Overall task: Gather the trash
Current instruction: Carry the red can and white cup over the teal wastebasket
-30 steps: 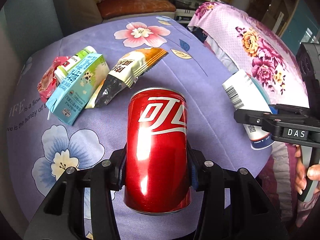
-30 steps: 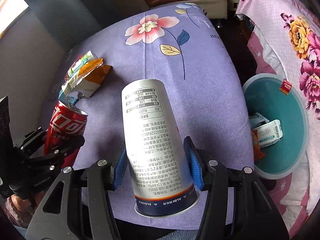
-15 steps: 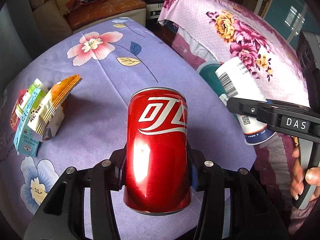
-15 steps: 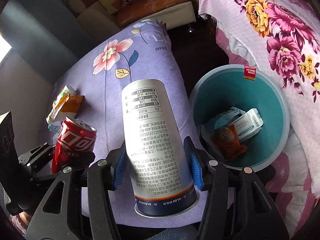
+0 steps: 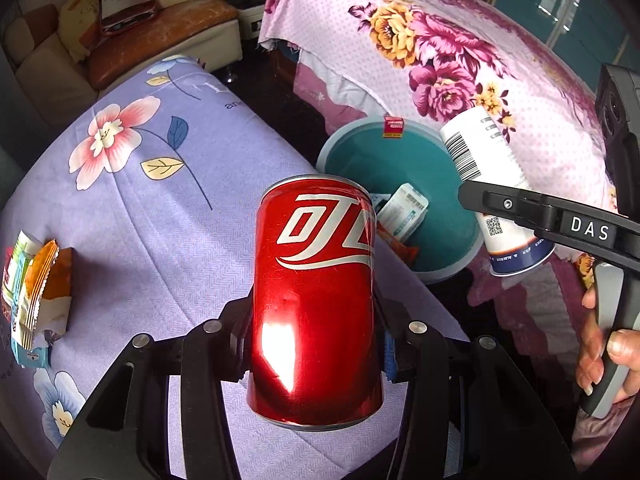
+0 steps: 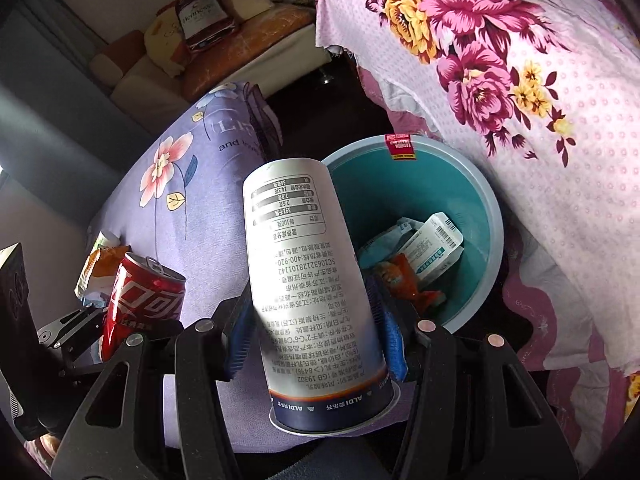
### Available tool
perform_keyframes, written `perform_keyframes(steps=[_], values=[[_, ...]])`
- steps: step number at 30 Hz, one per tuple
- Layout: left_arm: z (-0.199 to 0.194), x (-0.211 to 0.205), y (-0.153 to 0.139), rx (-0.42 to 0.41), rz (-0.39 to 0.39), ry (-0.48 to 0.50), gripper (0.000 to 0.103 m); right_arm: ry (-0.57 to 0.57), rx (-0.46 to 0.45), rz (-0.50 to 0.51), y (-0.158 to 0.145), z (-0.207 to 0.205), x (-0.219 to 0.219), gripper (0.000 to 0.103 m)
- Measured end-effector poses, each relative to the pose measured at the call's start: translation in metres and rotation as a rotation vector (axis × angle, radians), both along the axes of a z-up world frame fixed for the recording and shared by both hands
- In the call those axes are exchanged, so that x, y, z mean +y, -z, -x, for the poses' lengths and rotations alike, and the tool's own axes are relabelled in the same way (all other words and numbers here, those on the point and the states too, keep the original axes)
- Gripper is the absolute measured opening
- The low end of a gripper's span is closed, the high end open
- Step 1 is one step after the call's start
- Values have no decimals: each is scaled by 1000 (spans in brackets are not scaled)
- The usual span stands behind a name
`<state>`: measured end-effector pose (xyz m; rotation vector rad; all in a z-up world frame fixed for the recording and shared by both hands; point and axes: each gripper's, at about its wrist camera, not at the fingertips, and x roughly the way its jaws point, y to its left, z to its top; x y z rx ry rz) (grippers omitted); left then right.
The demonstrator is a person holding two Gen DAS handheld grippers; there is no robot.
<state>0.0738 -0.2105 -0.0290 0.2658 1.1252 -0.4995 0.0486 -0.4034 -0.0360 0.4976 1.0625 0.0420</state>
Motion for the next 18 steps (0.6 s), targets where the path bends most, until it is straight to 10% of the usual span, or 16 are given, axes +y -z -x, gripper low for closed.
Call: perform_keyframes(steps=[18], values=[[-22, -75, 16, 16, -35, 92, 48, 92, 42, -20, 26, 4, -51, 51]])
